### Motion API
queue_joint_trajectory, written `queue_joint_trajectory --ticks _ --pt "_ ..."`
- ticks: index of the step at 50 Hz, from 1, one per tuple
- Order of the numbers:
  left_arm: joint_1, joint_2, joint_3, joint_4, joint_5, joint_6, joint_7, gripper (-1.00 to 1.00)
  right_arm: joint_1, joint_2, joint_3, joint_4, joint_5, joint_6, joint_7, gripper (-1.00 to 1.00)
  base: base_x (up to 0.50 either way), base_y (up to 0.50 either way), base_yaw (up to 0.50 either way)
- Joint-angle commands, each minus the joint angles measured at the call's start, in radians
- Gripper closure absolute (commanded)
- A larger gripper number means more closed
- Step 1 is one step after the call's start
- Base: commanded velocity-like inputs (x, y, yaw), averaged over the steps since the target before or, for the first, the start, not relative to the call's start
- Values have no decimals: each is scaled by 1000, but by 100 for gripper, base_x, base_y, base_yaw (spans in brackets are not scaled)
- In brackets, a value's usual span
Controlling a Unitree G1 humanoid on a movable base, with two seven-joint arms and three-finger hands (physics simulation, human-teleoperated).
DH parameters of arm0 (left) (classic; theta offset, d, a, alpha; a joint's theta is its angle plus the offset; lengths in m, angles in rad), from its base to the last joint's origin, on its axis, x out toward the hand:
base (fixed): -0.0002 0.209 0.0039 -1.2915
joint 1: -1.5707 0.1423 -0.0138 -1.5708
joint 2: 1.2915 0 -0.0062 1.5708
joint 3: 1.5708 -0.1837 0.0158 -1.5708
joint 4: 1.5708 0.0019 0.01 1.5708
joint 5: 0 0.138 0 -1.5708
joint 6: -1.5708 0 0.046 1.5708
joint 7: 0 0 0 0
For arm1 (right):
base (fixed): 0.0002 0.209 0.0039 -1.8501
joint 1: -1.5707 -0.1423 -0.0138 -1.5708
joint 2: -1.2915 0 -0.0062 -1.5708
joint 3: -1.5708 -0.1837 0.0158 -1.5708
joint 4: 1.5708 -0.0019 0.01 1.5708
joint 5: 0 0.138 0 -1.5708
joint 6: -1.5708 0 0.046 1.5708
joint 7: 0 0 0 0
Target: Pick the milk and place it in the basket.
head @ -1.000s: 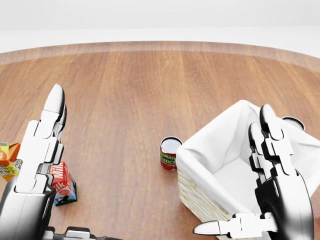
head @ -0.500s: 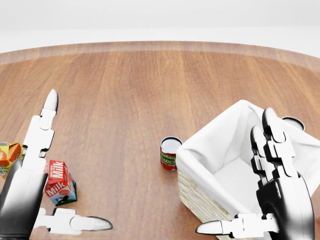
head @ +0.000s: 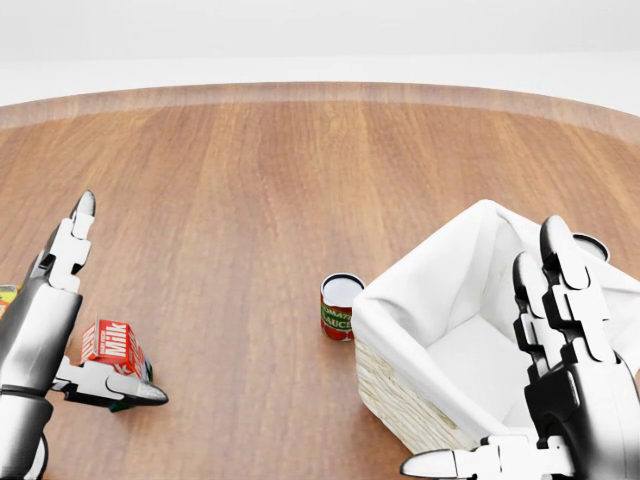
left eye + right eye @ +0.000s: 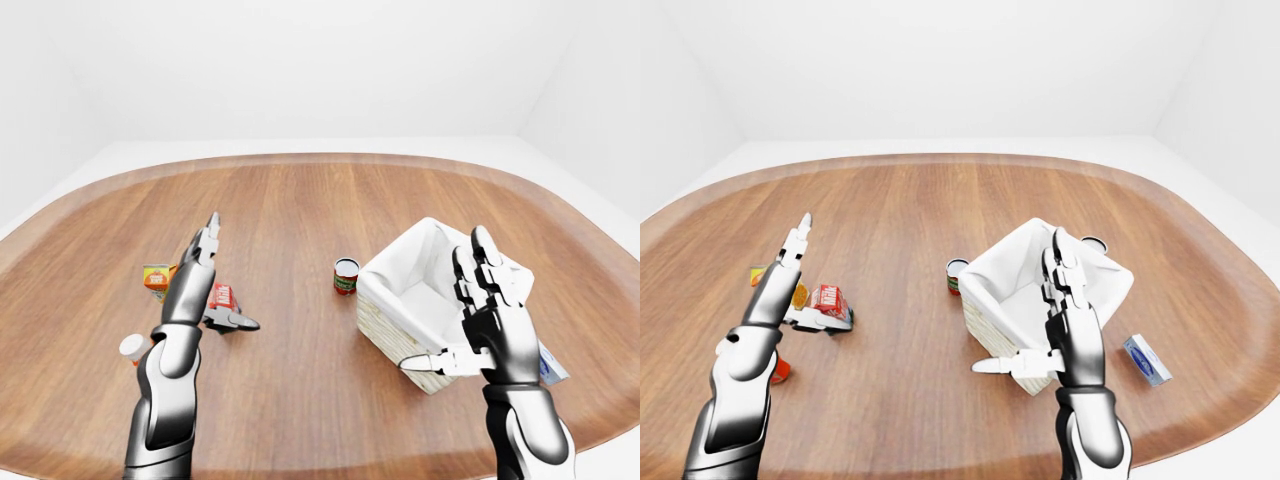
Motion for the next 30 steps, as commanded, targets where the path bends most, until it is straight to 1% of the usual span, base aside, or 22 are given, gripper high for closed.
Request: queue_joint_trajectory --ticks 1,5,8,11,13,15,18,22,23,26,28,30 --pt "-97 55 33 167 43 0 -4 -100 6 3 -8 -8 6 -1 5 -100 0 0 0" --pt "-133 75 31 251 45 0 15 -100 8 5 -14 -21 13 8 8 -100 0 0 0" --pt "-151 84 26 282 52 0 19 -100 7 7 -18 -19 15 6 10 -100 0 0 0" --pt "-179 94 21 347 46 0 30 -100 8 9 -23 -25 22 12 12 -100 0 0 0" --pt "-196 101 18 406 39 -11 42 -100 9 10 -24 -32 25 15 12 -100 0 0 0" --pt "-216 114 12 482 39 -38 67 -100 11 11 -27 -31 30 13 14 -100 0 0 0" --pt "-227 121 8 522 38 -46 76 -100 12 12 -31 -33 33 14 16 -100 0 0 0" --pt "-253 132 -1 605 33 -72 95 -100 11 15 -33 -33 36 16 16 -100 0 0 0" --pt "-258 132 -3 616 34 -70 96 -100 11 15 -32 -33 35 16 16 -100 0 0 0" --pt "-274 137 -8 660 33 -84 109 -100 11 15 -32 -38 37 16 15 -100 0 0 0" --pt "-284 135 -8 692 20 -85 116 -100 10 15 -33 -36 37 16 13 -100 0 0 0" --pt "-287 135 -10 713 10 -95 128 -100 10 15 -33 -37 36 16 12 -100 0 0 0"
